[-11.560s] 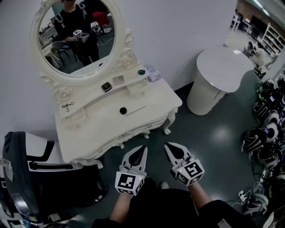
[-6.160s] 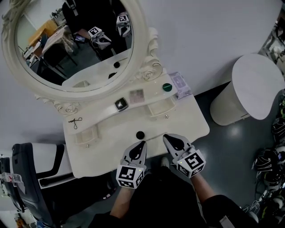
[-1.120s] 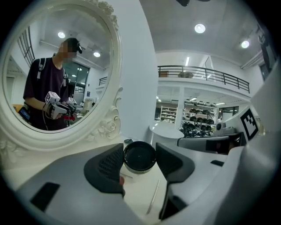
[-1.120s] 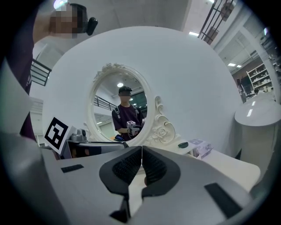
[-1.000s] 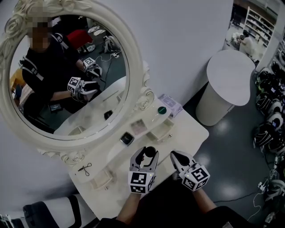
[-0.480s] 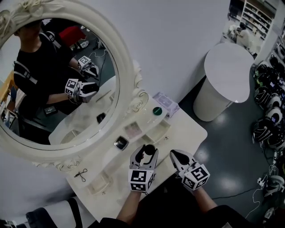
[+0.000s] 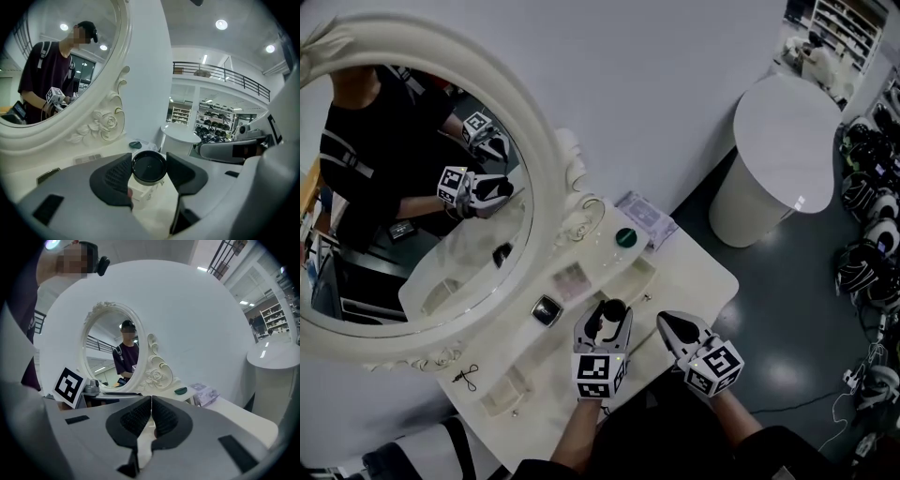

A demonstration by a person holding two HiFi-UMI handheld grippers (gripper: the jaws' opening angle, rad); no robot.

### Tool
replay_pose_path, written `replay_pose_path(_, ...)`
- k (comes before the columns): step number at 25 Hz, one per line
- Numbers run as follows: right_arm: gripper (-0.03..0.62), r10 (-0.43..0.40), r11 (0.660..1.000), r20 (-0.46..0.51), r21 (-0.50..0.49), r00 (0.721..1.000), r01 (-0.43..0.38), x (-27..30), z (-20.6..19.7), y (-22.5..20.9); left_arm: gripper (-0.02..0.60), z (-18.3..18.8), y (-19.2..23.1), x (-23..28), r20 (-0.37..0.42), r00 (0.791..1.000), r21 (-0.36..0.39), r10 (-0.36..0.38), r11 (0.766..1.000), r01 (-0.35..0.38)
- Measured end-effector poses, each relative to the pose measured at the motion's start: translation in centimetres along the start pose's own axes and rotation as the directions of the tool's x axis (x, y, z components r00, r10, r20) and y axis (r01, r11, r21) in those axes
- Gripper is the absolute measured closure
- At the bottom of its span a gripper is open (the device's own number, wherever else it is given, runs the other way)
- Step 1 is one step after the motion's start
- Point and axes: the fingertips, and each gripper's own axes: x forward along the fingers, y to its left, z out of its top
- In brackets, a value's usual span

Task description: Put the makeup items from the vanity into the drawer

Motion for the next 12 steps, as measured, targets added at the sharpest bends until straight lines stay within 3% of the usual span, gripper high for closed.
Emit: replay_pose_path(12,0.571,-0.014,1.000,-0.036,0.026,0.999,0.015,1.0,-0.5,-3.7,0.351,-3.1,0.9,6.3,-0.070,0.997,-0.008,0.017,1.000,-0.018)
